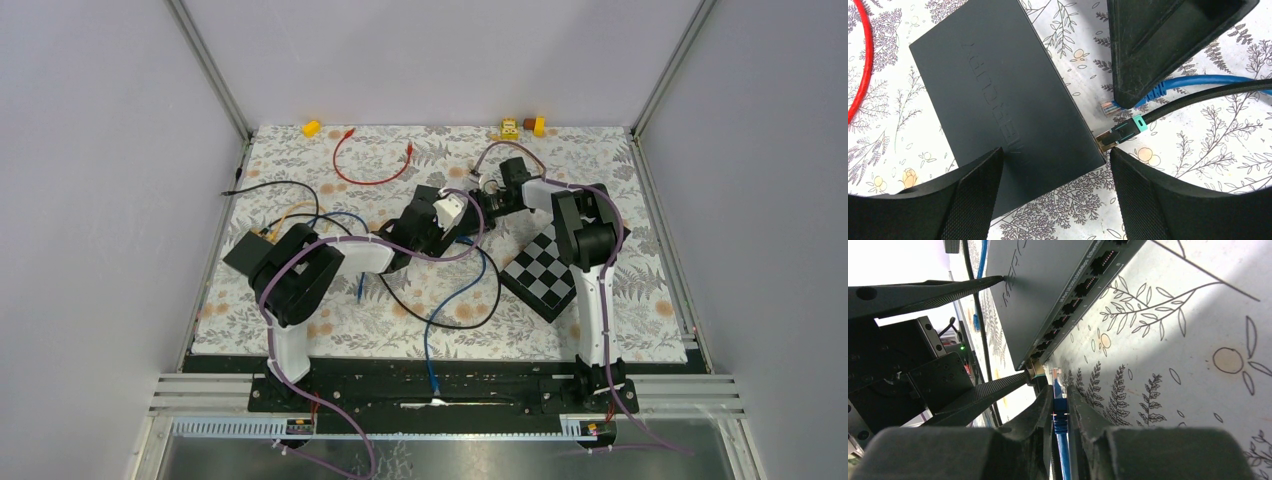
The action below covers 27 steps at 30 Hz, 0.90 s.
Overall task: Pull the plug from the switch port
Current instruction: Pull the connector from the switch port, then pick up the connector from the switch port.
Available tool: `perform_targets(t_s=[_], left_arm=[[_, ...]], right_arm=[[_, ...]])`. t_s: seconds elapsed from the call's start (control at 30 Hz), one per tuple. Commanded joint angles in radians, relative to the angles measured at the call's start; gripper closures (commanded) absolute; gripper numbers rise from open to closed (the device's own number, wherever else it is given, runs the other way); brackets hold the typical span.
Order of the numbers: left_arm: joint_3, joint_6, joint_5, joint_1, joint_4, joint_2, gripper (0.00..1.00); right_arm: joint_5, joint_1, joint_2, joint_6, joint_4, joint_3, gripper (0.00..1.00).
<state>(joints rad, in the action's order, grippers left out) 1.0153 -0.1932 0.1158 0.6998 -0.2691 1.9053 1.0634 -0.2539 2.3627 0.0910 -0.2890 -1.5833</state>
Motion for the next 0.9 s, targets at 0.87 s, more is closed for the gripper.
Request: perform_targets(t_s=[0.87], left_arm=[[-0.018,0.017,-0.103,-0.026,0.103,-0.083,0.14]], right_arm=[[-0.5,0.136,-0.475,-0.139,-0.275,-0.361,1.0]])
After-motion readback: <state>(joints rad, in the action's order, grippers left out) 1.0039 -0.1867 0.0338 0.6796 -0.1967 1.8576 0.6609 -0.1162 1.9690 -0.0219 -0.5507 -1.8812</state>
